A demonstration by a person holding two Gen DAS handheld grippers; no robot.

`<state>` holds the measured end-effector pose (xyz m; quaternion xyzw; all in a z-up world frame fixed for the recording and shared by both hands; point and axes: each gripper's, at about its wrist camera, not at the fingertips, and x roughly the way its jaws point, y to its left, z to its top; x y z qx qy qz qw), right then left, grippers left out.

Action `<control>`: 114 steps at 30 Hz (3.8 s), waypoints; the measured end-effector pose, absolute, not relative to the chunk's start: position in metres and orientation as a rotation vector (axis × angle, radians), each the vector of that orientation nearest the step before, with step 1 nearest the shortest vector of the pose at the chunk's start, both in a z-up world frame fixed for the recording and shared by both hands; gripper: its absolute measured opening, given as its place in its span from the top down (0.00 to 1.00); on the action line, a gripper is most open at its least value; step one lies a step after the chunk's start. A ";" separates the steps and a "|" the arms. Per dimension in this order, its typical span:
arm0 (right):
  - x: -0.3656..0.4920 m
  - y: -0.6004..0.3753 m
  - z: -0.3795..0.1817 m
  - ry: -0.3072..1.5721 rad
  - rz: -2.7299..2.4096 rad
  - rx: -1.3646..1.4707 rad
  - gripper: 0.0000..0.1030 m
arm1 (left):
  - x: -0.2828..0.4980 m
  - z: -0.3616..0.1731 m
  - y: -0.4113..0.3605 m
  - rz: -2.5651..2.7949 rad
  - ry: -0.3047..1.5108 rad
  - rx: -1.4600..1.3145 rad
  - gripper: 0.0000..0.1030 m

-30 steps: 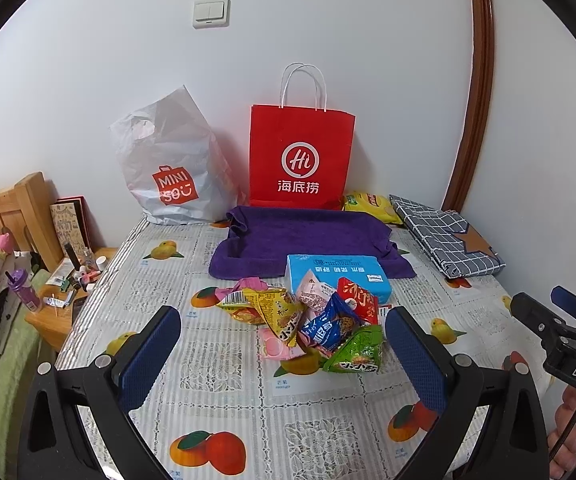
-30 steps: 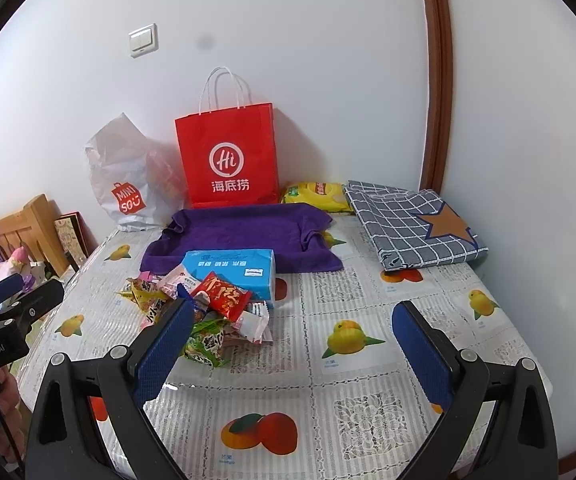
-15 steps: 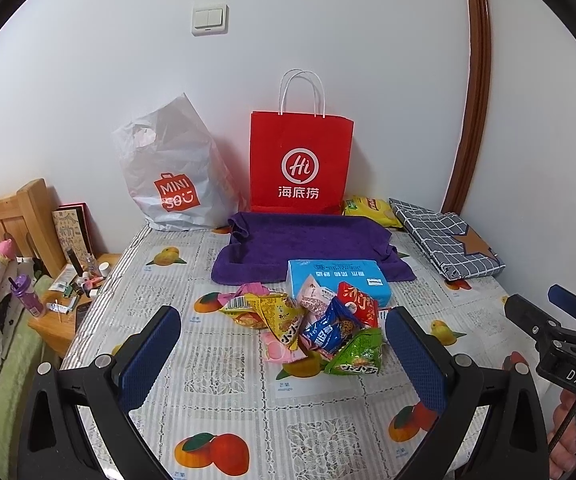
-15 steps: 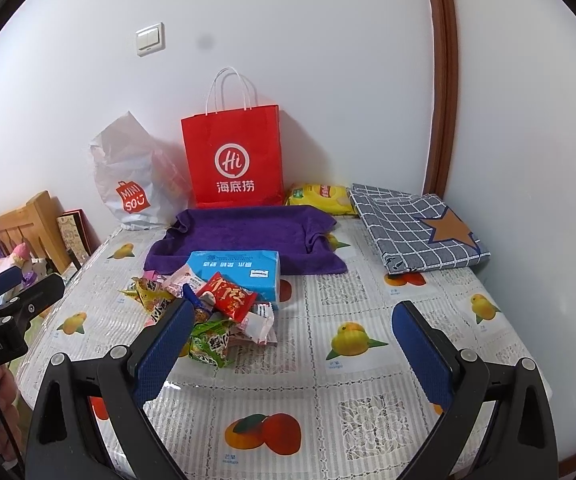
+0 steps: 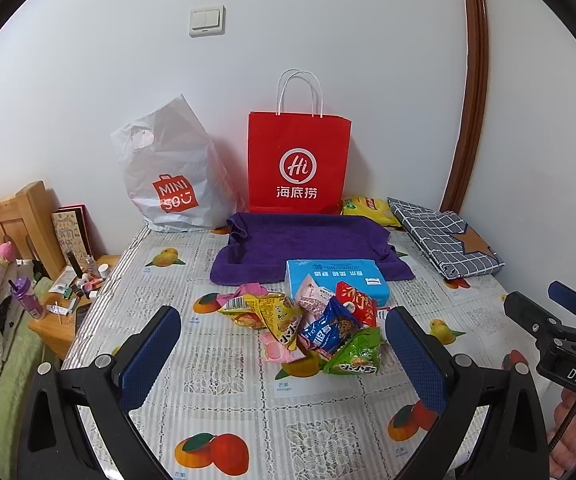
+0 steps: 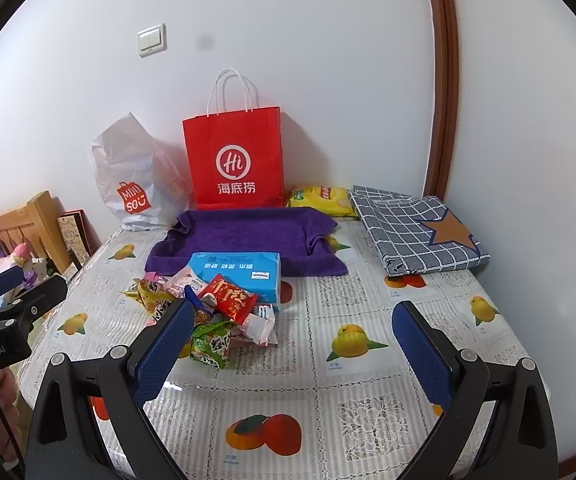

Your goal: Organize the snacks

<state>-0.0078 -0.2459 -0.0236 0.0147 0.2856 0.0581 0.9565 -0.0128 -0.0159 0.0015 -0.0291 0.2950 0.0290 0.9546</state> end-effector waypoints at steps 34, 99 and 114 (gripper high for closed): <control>-0.009 -0.240 -0.023 0.579 0.129 0.014 0.04 | -0.017 0.002 -0.015 0.042 0.601 -0.055 0.00; 0.164 -0.167 -0.146 0.904 0.367 0.083 0.22 | 0.121 -0.106 0.069 0.053 0.893 -0.137 0.01; 0.174 -0.166 -0.154 0.945 0.378 0.123 0.48 | 0.121 -0.111 0.082 0.032 0.907 -0.159 0.01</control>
